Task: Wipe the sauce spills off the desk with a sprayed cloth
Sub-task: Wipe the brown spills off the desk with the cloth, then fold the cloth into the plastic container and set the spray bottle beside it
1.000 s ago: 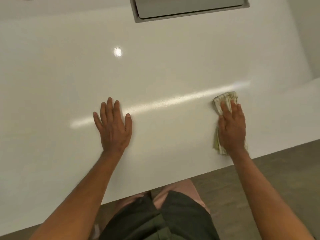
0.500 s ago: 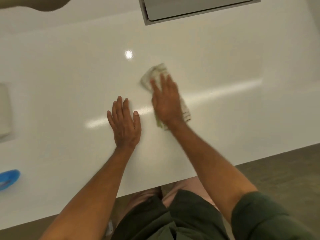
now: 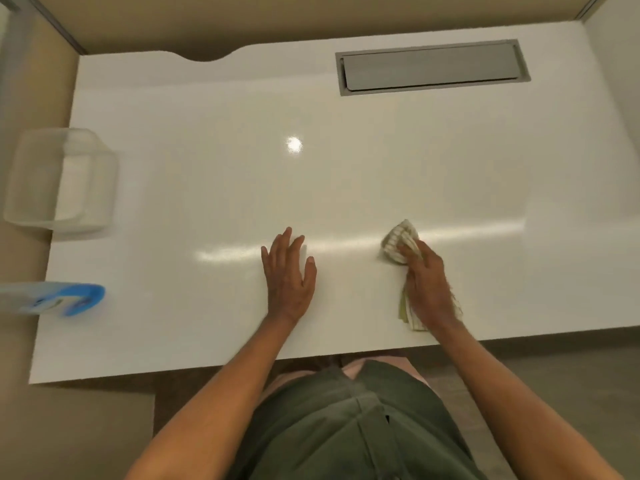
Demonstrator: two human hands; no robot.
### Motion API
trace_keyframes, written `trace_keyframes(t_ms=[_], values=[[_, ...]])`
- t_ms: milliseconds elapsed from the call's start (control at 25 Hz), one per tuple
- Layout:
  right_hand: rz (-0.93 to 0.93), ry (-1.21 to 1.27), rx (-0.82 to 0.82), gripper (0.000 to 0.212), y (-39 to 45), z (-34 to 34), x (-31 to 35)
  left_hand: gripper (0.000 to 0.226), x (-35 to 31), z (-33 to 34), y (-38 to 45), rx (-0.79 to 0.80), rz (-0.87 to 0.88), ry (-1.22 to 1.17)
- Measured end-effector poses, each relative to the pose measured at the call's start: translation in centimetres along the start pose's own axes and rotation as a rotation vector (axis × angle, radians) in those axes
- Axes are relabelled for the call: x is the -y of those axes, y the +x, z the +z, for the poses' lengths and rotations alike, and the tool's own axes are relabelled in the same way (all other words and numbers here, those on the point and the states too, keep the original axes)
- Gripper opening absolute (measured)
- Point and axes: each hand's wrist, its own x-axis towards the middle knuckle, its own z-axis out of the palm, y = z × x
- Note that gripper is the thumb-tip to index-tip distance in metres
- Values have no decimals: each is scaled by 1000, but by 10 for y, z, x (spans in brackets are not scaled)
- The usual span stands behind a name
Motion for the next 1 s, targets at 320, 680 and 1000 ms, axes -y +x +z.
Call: trace_keyframes(t_ms=[320, 680, 1000], values=[[568, 1344, 69, 24, 59, -72, 72, 39, -107, -10, -8, 199, -384, -614], [571, 1568, 495, 54, 21, -95, 100, 41, -140, -42, -15, 508, -538, -1098], [75, 902, 513, 25, 19, -104, 79, 20, -132, -54, -36, 135, -489, -963]])
